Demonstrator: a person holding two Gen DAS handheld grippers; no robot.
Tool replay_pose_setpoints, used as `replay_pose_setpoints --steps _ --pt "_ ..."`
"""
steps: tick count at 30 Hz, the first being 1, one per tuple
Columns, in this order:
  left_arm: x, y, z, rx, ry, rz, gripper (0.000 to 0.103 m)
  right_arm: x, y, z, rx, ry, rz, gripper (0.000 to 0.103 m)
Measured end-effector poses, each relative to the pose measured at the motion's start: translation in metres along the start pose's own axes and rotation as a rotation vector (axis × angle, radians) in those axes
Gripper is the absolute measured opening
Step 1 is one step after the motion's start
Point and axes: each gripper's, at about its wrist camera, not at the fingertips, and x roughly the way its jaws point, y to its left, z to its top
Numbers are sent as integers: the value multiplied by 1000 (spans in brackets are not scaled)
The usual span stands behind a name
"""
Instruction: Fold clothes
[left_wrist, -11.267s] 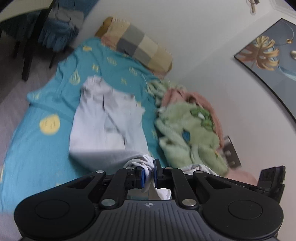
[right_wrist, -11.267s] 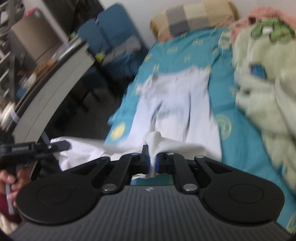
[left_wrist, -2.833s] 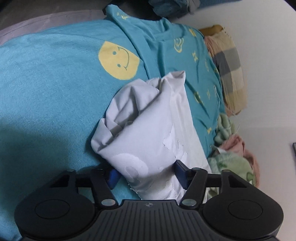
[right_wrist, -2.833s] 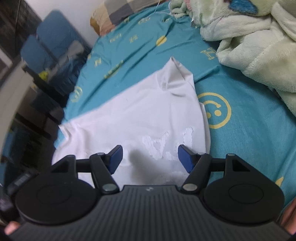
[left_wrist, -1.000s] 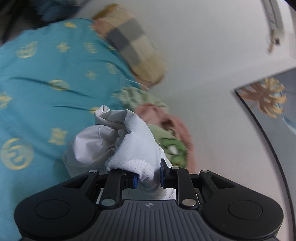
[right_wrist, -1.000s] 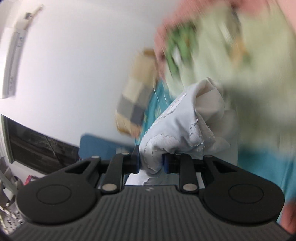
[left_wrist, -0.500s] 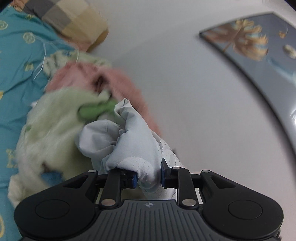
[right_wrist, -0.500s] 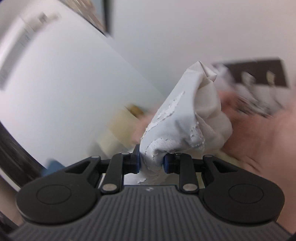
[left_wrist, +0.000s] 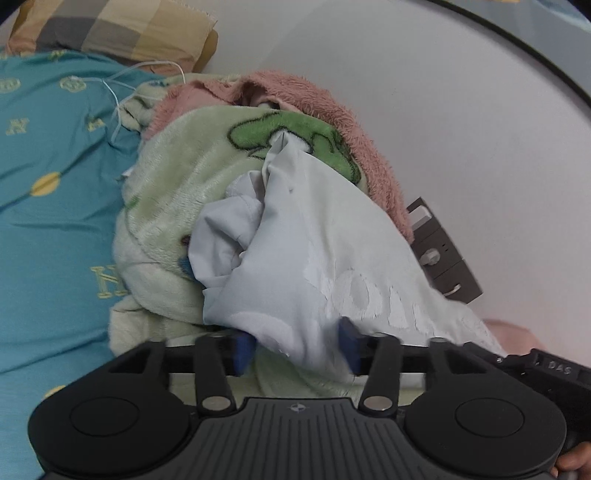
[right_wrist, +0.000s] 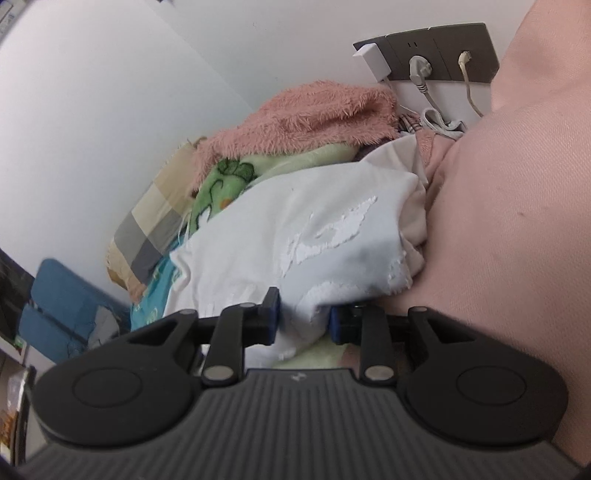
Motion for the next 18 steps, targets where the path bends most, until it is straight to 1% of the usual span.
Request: replay_pose_setpoints --steps 1,2,3,4,5,6,7,8,9,15,18 --pt "-15 -7 -3 23 -16 19 86 -8 3 -2 -21 2 -7 51" --pt "-29 -14 -6 48 -34 34 92 -19 8 -6 -45 -8 -9 59" --pt "-44 -21 -9 72 -52 49 97 -31 13 -9 -71 -22 -9 72" --pt "-59 -29 -12 97 -70 64 99 -44 18 -13 -96 -37 -9 75" --pt "-73 -36 -15 122 -88 79 102 -56 23 -17 -121 -51 -9 75" --pt "-88 -43 -18 146 -106 94 103 -69 29 -20 -146 -66 -8 76" --pt "-103 -50 -21 171 -125 110 103 -81 34 -24 -171 -81 -8 78" --pt "-118 -57 -25 195 -143 125 103 -94 39 -28 -196 -95 -8 82" --pt "-132 -64 -28 220 -161 140 103 -106 44 -32 -221 -110 -7 85" --pt "-224 -110 -72 289 -292 170 103 -178 77 -66 -370 -221 -8 84" --pt "-258 -127 -101 337 -330 192 103 -201 84 -87 -420 -240 0 84"
